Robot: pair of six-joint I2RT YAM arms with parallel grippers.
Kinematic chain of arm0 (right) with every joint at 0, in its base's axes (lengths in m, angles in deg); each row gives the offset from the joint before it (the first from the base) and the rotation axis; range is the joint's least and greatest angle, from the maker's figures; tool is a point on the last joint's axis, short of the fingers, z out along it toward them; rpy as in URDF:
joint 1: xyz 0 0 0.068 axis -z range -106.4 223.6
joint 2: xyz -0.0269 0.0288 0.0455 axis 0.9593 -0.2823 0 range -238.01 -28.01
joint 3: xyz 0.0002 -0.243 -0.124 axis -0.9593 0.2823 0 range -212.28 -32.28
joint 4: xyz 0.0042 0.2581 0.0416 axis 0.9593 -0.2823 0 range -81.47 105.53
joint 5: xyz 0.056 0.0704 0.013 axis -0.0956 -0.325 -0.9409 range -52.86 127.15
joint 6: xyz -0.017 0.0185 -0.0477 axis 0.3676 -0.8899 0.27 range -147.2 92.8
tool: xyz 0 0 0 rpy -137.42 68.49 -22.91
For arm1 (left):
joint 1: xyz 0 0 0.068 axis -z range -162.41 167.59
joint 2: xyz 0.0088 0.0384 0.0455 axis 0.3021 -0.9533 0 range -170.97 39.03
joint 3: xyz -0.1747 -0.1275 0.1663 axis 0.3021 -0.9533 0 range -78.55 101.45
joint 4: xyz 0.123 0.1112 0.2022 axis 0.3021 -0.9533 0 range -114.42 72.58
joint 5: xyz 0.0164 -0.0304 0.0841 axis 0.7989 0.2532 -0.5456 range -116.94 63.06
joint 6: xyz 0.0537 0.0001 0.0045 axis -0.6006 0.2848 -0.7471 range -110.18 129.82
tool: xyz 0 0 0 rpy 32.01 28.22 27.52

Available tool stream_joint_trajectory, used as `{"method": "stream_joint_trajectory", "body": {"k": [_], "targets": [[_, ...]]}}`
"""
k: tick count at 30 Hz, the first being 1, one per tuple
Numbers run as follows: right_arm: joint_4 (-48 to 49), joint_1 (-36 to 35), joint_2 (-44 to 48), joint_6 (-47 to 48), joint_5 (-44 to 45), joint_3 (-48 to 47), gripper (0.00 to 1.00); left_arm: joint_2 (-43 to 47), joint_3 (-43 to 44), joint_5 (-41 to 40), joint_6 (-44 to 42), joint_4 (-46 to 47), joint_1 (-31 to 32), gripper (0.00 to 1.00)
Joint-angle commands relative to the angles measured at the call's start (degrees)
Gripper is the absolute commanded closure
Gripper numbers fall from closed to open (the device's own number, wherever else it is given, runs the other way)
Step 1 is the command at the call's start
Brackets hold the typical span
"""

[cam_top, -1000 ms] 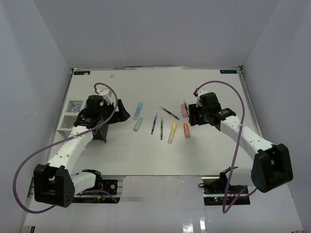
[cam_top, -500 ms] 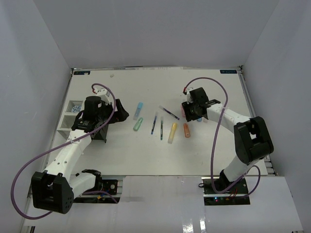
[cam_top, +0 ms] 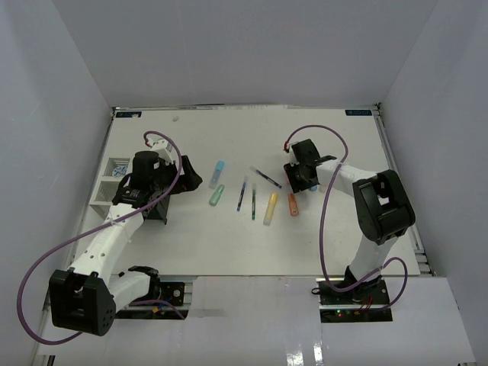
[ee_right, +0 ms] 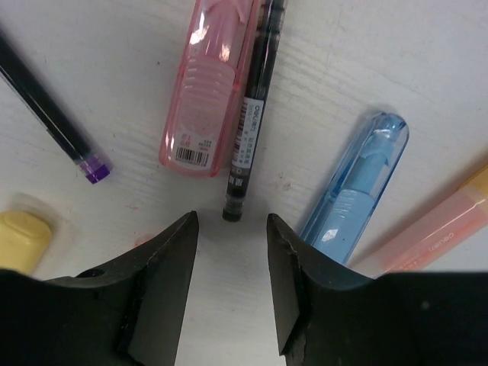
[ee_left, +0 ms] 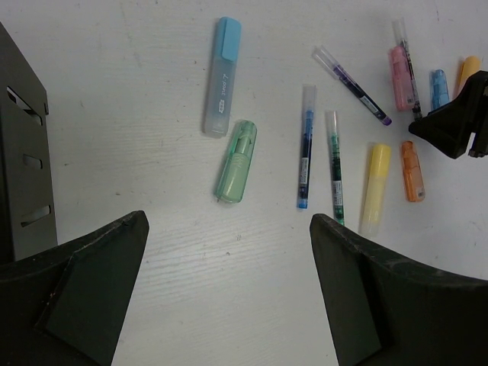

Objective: Sort the stationery into containers
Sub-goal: Pick up the pen from the center of the board.

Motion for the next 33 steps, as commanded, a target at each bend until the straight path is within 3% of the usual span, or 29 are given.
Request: {"method": "stream_joint_trajectory", "body": {"k": [1,17,27,33], "targets": [[2.73,0.19,-1.38,0.59,1.44,-2.4,0.52,0.78,-0.21,0.15,-0.69,1.13,0.12,0.02],[3.35,3.44,-6.31,1.91,-2.25,-4.34,0.63,0.78,-0.3,-0.03,-0.69,1.22,0.2,0.02],[2.91,4.5,-6.31,2.53,-4.28,-5.21,0.89,0.69,-0.39,-0.21,-0.78,1.13,0.2,0.02],[-0.6,4.58,-1.32,3.41,-1.56,-7.59,0.92,0.7,0.23,2.34,1.23,1.92,0.29,0.02]]}}
